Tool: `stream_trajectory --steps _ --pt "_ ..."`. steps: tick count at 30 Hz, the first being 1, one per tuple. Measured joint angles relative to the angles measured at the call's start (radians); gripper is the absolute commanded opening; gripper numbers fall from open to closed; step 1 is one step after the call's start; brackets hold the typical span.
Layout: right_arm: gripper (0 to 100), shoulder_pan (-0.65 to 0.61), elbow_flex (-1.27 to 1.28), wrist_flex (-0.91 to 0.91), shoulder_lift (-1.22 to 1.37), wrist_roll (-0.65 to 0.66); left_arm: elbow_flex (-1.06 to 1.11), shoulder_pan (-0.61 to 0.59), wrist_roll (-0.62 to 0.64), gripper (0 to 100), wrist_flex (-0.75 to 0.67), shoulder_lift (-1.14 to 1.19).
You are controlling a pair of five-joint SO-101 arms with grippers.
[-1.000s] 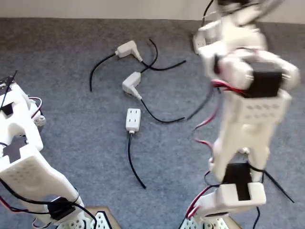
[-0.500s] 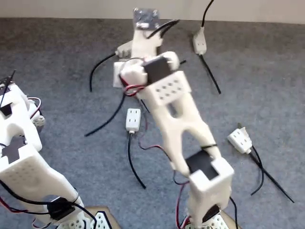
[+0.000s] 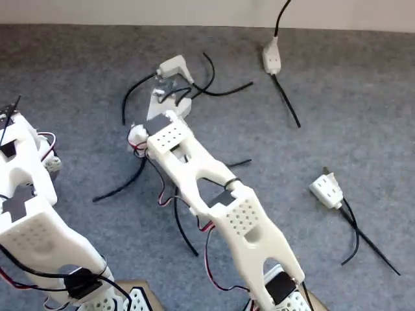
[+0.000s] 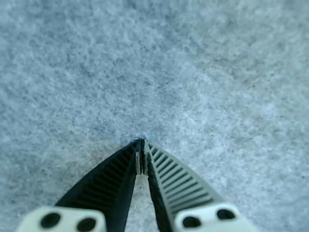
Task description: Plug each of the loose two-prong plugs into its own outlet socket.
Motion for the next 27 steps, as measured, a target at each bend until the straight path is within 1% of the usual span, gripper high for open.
stream_trajectory --steps 2,3,6,7,10,14,17,20,23,27 --pt "24.3 -0.014 -0.002 -0.017 0.0 -0.005 0.0 -0.002 0.0 1 0.0 0.0" --pt "25.3 -0.018 -0.002 -0.02 0.0 -0.005 0.0 -0.002 0.0 1 0.0 0.0" --pt "25.4 -0.02 -0.003 -0.009 -0.025 0.0 0.0 -0.002 0.0 1 0.0 0.0" --pt "25.4 -0.015 -0.003 0.012 -0.04 0.021 0.0 -0.002 0.0 1 0.0 0.0" --pt "25.4 0.025 -0.044 0.1 -0.101 0.147 0.0 -0.002 0.0 1 0.0 0.0" --pt "25.4 0.086 -0.178 0.242 -0.238 0.381 0.0 0.0 0.031 1 0.0 0.0" --pt "25.4 0.13 -0.281 0.379 -0.331 0.548 0.0 0.025 0.051 1 0.0 0.0" --pt "25.3 0.173 -0.365 0.519 -0.399 0.675 -0.003 0.061 0.057 1 0.0 0.0" --pt "25.3 0.227 -0.419 0.631 -0.445 0.758 -0.02 0.137 0.061 1 0.005 -0.012" --pt "25.3 0.371 -0.382 0.646 -0.516 0.779 -0.021 0.299 0.04 1 0.006 -0.118"
